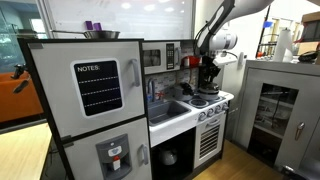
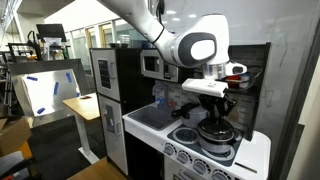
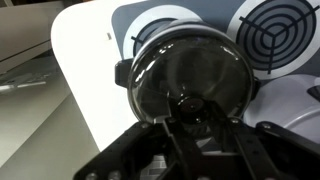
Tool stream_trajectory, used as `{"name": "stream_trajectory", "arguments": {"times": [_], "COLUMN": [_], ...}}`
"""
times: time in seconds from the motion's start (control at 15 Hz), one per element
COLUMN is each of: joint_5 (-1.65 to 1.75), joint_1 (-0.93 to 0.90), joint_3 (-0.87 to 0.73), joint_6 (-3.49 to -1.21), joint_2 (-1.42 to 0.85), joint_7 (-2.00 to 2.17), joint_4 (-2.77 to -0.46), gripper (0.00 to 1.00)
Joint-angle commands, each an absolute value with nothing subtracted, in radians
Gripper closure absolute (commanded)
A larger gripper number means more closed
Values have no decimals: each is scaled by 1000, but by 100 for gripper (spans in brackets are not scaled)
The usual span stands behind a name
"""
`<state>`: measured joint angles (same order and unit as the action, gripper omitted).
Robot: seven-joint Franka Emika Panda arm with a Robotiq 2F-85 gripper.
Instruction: Take the lid on the stove and put it on the pot
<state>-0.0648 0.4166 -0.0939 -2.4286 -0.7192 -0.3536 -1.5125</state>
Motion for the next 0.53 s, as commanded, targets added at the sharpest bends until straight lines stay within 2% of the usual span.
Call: {"name": "stream_trajectory", "arguments": {"times": [0.0,0.47], "joint_5": [-81,-82], "joint_1": [439,446], "joint_3": [-69,-63], "joint_6": [-2402,-2402], "joint_2": [-731,-741], "joint_7": [-389,-395], "joint_4": [-1487,-1487], "gripper": [92,92]}}
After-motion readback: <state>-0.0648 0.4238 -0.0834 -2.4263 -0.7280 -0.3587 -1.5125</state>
